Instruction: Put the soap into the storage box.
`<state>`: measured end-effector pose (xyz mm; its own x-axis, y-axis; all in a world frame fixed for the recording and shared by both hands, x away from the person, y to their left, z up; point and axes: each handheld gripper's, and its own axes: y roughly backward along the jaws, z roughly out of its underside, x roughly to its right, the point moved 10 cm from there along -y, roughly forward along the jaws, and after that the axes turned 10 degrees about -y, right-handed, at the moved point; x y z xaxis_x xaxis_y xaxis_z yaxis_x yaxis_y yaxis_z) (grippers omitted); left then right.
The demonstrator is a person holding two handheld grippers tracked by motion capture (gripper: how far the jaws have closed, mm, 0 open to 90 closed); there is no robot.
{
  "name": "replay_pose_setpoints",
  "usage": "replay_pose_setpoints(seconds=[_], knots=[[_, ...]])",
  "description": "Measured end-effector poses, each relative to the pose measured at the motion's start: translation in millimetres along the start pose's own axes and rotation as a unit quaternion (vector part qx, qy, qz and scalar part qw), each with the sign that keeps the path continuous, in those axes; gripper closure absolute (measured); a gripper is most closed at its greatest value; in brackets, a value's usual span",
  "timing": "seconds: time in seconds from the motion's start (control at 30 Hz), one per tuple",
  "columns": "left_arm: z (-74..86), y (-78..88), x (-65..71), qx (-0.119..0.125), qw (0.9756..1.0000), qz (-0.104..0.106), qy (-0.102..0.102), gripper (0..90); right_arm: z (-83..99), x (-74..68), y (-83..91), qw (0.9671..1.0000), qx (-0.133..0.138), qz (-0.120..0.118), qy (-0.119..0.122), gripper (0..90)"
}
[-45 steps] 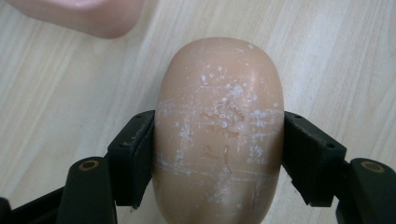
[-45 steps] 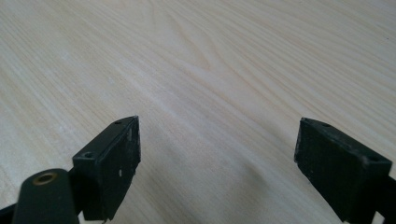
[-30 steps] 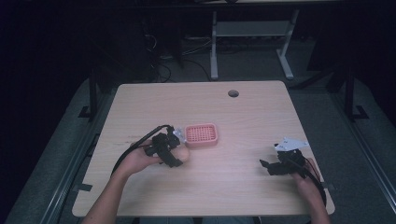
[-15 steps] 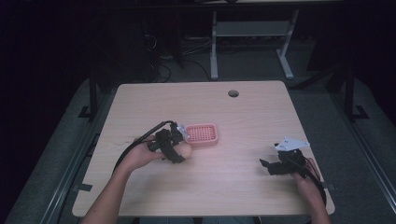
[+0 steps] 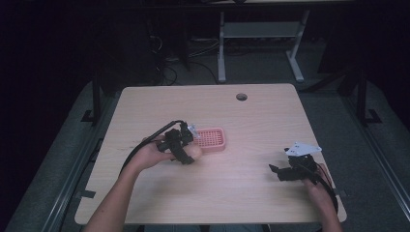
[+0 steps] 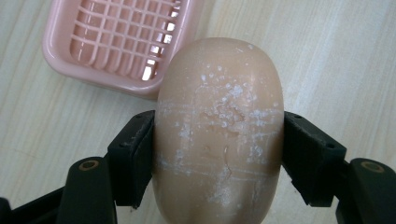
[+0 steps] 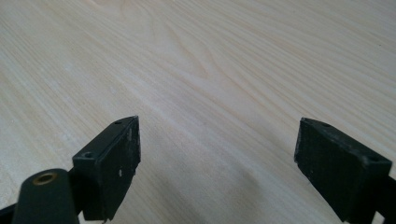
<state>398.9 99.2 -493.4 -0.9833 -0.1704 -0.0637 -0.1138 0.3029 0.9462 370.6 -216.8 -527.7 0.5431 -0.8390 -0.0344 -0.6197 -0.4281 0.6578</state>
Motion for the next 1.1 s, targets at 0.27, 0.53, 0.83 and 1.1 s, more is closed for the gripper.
replay_pose_setpoints(seconds=[0.27,0.53,0.83,1.1], knots=[[-7.2,1.0,-7.2,-0.001,1.0000,0.001,-0.003,31.6,-0.4,0.1,0.5,1.0000,0.002,-0.001,-0.001,13.8],[-14.4,0.6,-12.1,-0.005,1.0000,0.001,-0.008,31.7,-0.6,-0.1,0.3,1.0000,0.002,-0.001,0.001,13.9],[-24.0,0.8,-20.7,-0.011,0.9998,-0.002,-0.015,31.7,-1.7,-1.2,1.0,1.0000,0.004,-0.002,0.002,13.9],[-31.7,-1.1,-25.4,-0.011,0.9998,-0.001,-0.016,31.7,-1.9,-0.8,0.8,1.0000,0.004,-0.003,0.001,13.9]])
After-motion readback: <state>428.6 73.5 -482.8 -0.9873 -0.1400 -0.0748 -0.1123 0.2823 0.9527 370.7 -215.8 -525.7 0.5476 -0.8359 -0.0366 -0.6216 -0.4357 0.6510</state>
